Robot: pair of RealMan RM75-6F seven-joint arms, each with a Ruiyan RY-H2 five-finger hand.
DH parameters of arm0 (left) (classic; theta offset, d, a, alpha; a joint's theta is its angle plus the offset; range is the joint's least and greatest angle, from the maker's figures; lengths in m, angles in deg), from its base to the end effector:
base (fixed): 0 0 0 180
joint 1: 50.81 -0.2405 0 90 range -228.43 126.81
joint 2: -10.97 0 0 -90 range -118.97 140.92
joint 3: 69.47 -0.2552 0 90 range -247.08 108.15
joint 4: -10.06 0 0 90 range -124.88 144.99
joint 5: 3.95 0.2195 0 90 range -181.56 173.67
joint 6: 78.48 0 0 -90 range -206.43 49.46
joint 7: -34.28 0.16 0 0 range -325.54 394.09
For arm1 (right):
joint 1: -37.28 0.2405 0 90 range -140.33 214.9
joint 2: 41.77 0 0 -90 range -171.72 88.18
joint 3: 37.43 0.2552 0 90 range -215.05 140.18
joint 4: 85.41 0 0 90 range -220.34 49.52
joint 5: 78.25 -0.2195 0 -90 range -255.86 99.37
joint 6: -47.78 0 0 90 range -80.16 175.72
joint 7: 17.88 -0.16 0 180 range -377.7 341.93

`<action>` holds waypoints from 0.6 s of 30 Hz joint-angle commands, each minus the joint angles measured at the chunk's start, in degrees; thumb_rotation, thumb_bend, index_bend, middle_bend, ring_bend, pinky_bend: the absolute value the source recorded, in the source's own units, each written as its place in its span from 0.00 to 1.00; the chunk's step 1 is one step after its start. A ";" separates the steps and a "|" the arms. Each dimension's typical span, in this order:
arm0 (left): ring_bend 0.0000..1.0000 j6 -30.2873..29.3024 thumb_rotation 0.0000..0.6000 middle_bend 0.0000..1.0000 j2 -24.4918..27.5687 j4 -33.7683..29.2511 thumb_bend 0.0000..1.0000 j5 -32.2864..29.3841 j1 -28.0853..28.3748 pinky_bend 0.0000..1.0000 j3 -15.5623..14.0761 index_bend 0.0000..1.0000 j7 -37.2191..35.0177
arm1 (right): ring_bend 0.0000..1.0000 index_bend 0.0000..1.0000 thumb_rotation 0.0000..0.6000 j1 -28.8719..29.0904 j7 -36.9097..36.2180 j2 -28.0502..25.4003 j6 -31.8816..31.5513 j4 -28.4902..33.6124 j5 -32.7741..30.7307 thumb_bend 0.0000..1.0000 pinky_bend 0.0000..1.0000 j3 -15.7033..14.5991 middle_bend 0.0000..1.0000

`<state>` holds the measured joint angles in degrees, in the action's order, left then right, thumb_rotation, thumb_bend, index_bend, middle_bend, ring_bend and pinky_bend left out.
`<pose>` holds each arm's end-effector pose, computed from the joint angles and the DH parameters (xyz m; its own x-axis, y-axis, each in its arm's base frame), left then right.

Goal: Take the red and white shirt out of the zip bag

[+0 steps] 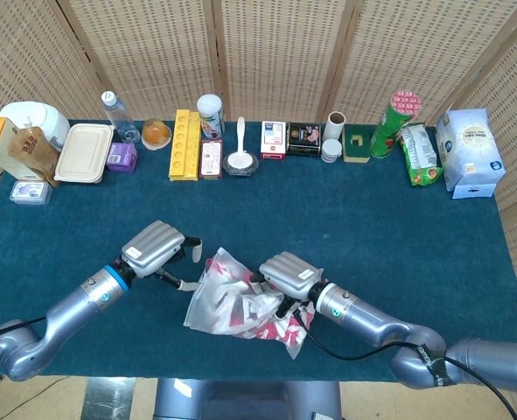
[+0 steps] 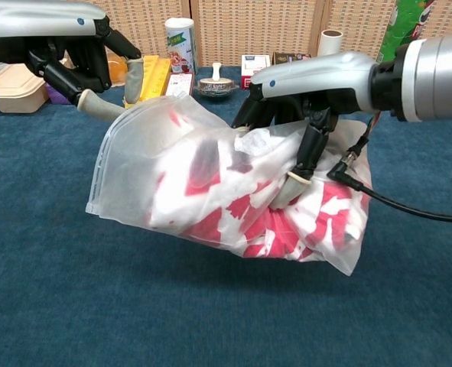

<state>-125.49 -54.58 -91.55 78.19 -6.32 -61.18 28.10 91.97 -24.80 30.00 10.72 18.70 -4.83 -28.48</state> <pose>-0.1098 0.3344 0.0476 0.3901 0.3920 0.8332 0.8156 -0.5670 -0.1151 -0.0489 -0.3195 -0.0063 0.3685 -0.5849 0.7226 -0.8107 -0.5826 -0.0581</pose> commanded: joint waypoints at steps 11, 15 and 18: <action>0.93 0.34 0.40 1.00 -0.98 0.83 0.13 -1.10 0.97 0.90 -0.28 0.52 -0.28 | 1.00 0.82 1.00 -0.58 -3.28 -0.72 -0.12 0.34 1.43 0.15 1.00 0.33 0.83; 0.93 -1.41 0.40 1.00 -2.21 1.82 0.13 0.02 1.03 0.90 0.00 0.52 -0.33 | 1.00 0.82 1.00 -0.89 -4.25 -1.04 -0.38 0.56 2.03 0.15 1.00 0.31 0.83; 0.93 -2.41 0.41 1.00 -2.92 2.55 0.13 0.87 1.01 0.90 -0.03 0.52 -0.82 | 1.00 0.82 1.00 -1.17 -4.93 -1.10 -0.69 0.82 2.56 0.15 1.00 0.25 0.83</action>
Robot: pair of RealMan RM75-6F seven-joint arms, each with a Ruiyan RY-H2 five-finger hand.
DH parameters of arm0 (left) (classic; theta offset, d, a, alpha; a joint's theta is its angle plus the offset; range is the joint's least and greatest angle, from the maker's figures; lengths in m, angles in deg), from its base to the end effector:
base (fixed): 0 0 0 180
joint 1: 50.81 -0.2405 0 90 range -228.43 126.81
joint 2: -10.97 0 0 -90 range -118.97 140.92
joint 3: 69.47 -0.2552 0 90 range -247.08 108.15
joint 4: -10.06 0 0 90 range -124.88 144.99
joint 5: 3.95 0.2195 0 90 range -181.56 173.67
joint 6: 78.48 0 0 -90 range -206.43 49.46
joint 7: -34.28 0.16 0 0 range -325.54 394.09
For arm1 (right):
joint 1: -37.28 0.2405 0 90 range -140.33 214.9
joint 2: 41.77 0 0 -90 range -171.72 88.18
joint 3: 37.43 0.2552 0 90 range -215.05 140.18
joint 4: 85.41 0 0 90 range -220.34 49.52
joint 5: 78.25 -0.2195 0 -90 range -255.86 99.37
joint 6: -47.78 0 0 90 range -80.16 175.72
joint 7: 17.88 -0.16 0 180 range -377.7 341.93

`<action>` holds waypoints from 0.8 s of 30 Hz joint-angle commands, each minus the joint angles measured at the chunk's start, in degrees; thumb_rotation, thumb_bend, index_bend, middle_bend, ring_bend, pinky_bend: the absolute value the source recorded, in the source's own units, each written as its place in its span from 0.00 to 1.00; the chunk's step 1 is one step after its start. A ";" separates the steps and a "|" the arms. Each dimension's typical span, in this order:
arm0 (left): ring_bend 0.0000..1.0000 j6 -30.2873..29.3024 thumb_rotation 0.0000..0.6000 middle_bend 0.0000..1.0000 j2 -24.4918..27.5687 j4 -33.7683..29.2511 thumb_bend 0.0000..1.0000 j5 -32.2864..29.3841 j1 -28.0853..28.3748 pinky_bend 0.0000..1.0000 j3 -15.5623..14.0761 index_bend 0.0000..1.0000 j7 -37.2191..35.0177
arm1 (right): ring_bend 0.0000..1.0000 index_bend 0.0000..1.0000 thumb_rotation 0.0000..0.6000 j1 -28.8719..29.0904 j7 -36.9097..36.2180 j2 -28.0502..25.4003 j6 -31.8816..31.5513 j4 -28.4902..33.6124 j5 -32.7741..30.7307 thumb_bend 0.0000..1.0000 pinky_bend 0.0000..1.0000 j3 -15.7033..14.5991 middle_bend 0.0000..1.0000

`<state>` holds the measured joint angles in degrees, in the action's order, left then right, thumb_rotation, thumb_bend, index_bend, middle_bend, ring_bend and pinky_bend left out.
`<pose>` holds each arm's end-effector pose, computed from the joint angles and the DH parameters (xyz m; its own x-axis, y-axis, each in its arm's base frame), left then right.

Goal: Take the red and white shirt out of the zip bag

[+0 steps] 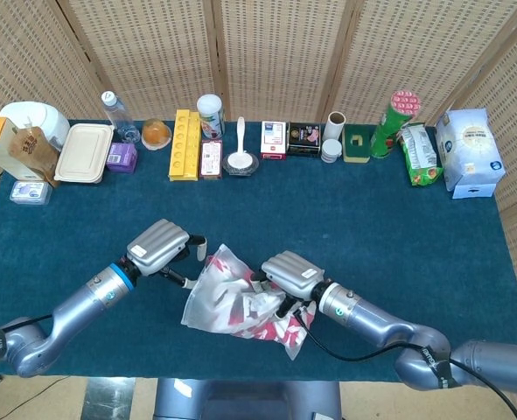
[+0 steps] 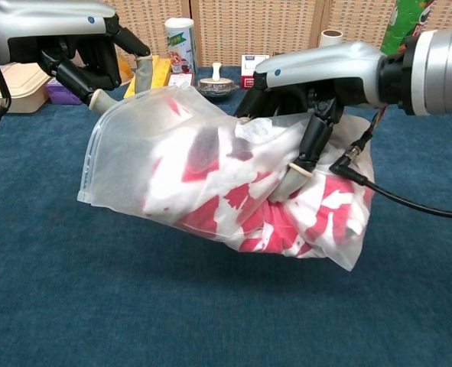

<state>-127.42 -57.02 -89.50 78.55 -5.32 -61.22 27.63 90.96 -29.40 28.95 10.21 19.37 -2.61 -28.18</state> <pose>-0.1029 0.3396 0.0416 0.3719 0.3692 0.8517 0.8069 -0.5821 -0.1000 -0.0499 -0.3179 -0.0001 0.3175 -0.6092 0.7267 -0.8244 -0.5560 -0.1058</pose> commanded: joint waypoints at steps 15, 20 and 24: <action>0.93 -1.80 0.39 1.00 -3.93 3.32 0.12 3.59 1.54 0.90 -0.30 0.52 -5.29 | 1.00 0.82 1.00 -1.01 -2.49 -0.42 -1.54 0.37 1.53 0.15 1.00 0.08 0.83; 0.93 -3.09 0.39 1.00 -4.57 4.43 0.13 4.73 1.47 0.90 -0.77 0.52 -4.17 | 1.00 0.82 1.00 -1.11 -3.90 -0.81 -1.58 0.58 1.61 0.15 1.00 0.46 0.82; 0.93 -5.27 0.43 1.00 -5.87 7.28 0.13 6.56 1.55 0.90 -0.83 0.52 -1.63 | 1.00 0.82 1.00 -1.27 -4.78 -0.87 -1.62 0.48 2.23 0.15 1.00 0.31 0.82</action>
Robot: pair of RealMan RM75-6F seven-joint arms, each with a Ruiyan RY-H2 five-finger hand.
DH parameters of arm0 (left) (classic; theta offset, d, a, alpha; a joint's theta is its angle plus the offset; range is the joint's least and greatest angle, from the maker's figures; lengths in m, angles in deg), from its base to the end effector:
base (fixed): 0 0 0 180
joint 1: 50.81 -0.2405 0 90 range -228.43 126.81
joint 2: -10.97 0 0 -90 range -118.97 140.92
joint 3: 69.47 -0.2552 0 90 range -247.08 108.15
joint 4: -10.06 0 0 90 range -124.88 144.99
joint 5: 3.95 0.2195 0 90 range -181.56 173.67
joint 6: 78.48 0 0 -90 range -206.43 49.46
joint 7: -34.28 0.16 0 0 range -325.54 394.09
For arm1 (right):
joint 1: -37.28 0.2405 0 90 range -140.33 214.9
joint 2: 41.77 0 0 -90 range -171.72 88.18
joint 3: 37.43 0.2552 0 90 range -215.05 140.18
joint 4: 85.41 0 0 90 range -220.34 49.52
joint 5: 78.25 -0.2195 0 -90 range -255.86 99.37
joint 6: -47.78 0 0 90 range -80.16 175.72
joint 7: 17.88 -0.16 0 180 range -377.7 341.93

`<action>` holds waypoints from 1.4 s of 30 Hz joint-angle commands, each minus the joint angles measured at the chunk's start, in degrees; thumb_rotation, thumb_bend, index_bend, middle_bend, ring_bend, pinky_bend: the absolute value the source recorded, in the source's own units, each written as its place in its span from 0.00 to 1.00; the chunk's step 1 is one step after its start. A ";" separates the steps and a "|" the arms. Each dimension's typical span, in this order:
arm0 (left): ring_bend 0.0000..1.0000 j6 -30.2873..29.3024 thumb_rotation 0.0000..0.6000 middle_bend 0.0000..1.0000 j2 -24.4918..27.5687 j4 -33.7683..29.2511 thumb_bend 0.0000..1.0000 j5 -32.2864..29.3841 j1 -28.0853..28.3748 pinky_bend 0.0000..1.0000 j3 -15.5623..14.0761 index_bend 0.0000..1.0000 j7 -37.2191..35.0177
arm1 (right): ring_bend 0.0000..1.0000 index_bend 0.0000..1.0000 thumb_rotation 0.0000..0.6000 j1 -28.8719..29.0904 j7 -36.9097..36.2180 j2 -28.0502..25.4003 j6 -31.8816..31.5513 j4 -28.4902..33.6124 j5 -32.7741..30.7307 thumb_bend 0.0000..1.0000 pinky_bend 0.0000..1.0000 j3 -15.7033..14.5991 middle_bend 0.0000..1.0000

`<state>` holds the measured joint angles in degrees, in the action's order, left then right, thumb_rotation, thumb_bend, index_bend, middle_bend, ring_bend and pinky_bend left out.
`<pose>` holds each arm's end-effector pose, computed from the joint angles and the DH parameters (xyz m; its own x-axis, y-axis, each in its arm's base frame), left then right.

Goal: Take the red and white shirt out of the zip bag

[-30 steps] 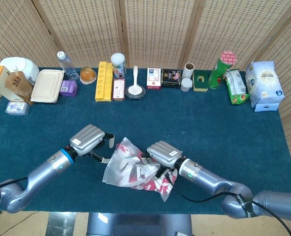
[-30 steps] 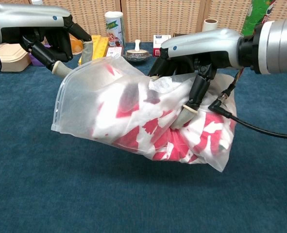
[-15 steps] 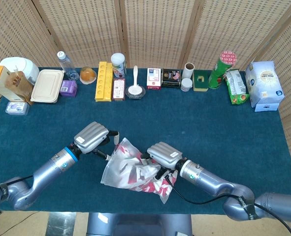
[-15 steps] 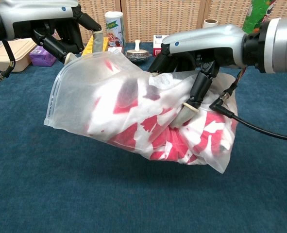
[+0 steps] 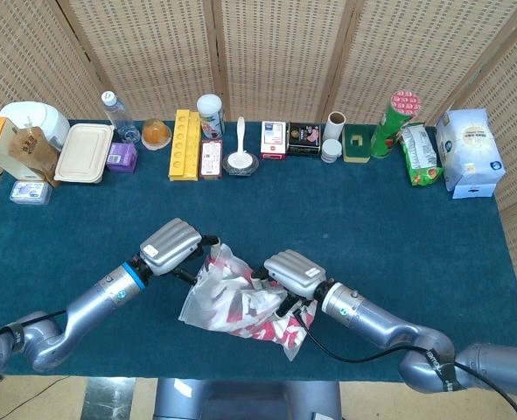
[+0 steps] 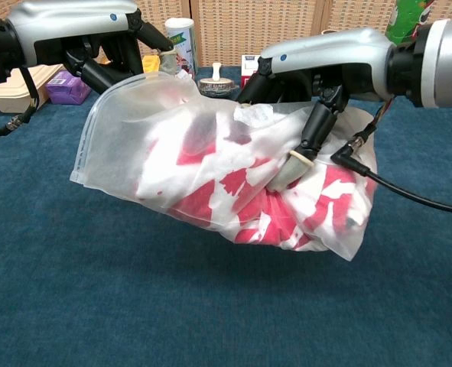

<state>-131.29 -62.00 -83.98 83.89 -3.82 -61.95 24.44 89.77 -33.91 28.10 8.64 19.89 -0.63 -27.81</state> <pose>-0.0917 0.3440 0.0267 0.3591 0.3230 0.8756 0.7582 -0.6481 -0.0719 -0.0504 -0.3179 0.0077 0.2531 -0.6239 0.7394 -0.8353 -0.5266 -0.1583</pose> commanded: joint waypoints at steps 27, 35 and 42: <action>0.93 0.29 0.66 1.00 -3.73 4.03 0.38 3.22 3.21 0.90 -2.44 0.53 -1.17 | 1.00 0.82 1.00 -0.64 -6.58 -0.96 -1.66 0.70 2.79 0.15 1.00 0.76 0.82; 0.95 0.84 1.00 1.00 -3.47 3.52 0.54 1.97 3.19 0.91 -2.68 0.74 0.01 | 1.00 0.82 1.00 -0.71 -8.78 -0.75 -1.82 0.64 3.61 0.15 1.00 0.68 0.82; 0.96 1.80 1.00 1.00 -2.95 3.38 0.54 -0.22 2.34 0.92 -3.45 0.76 -1.03 | 1.00 0.82 1.00 -0.57 -9.67 0.55 -1.79 -0.44 3.82 0.15 1.00 0.39 0.82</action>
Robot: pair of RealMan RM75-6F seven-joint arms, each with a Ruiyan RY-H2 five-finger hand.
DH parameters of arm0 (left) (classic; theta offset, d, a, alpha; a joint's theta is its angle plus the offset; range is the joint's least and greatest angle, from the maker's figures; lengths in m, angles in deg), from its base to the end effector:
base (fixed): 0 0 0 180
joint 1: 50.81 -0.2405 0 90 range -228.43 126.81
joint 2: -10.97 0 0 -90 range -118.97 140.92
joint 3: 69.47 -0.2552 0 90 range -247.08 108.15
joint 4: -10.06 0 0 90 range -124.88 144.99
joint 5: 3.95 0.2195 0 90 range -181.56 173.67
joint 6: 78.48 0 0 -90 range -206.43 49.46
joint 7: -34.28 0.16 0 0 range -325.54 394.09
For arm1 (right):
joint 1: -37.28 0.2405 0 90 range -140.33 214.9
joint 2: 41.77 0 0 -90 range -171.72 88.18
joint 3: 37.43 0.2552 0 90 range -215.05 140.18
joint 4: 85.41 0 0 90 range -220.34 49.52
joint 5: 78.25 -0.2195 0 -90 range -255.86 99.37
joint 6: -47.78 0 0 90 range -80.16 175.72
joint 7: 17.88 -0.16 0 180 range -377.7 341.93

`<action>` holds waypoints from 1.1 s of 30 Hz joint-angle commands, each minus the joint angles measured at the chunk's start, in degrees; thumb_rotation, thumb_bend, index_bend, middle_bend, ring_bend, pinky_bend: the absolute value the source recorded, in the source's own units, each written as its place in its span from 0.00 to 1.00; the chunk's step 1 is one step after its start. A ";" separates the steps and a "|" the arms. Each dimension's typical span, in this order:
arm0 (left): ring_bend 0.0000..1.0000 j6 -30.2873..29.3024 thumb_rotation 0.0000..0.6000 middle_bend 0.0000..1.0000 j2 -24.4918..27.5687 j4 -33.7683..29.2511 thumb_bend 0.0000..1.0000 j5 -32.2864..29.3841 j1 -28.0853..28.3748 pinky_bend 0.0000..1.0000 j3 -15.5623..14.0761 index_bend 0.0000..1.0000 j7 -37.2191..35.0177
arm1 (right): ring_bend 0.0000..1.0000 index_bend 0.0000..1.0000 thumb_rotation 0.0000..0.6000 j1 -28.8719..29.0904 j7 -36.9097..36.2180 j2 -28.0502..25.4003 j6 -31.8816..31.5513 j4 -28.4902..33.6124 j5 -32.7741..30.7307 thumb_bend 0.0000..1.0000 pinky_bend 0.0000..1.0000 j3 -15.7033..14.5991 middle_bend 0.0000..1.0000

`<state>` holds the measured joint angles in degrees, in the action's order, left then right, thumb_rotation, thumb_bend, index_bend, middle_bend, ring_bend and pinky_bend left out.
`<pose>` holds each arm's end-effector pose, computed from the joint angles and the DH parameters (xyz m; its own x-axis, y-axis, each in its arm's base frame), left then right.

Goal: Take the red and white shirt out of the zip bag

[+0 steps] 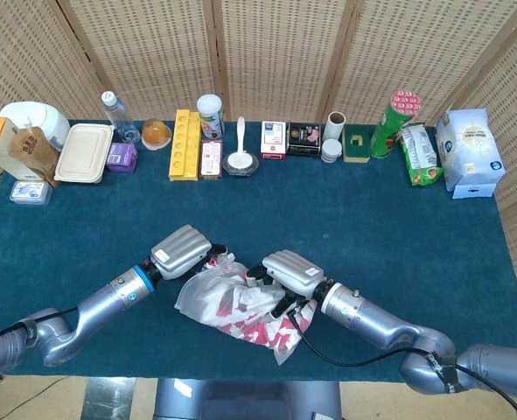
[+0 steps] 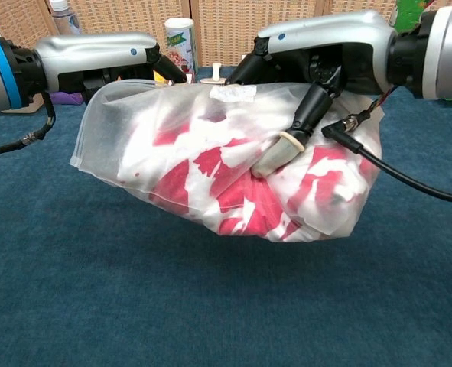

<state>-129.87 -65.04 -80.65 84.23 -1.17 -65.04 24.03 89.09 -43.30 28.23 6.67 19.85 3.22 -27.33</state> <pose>-0.0950 0.3422 0.0026 0.4139 0.3578 0.8371 0.7392 -0.6688 -0.0796 -0.0440 -0.3158 0.0122 0.1393 -0.6698 0.7293 -0.8334 -0.4771 -0.2790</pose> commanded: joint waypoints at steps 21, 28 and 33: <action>0.97 2.44 1.00 1.00 -6.26 9.51 0.54 -2.91 -2.95 0.92 -3.18 0.78 -13.38 | 1.00 0.81 1.00 1.63 5.25 9.10 3.11 -10.63 -5.50 0.15 0.95 -1.82 0.81; 0.97 3.00 1.00 1.00 -11.81 16.00 0.54 -3.80 -3.01 0.92 -2.72 0.78 -14.39 | 0.83 0.66 1.00 1.80 12.68 10.53 2.89 -14.14 -9.21 0.16 0.76 -2.37 0.68; 0.97 3.37 1.00 1.00 -16.05 20.28 0.54 -4.89 -2.88 0.92 -1.88 0.78 -14.22 | 0.51 0.34 1.00 2.68 16.79 10.43 5.51 -15.35 -14.16 0.16 0.48 -2.92 0.39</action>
<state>-126.74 -79.84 -61.63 79.85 -4.13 -67.32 9.70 91.31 -27.97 38.63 11.02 5.18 -9.18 -29.94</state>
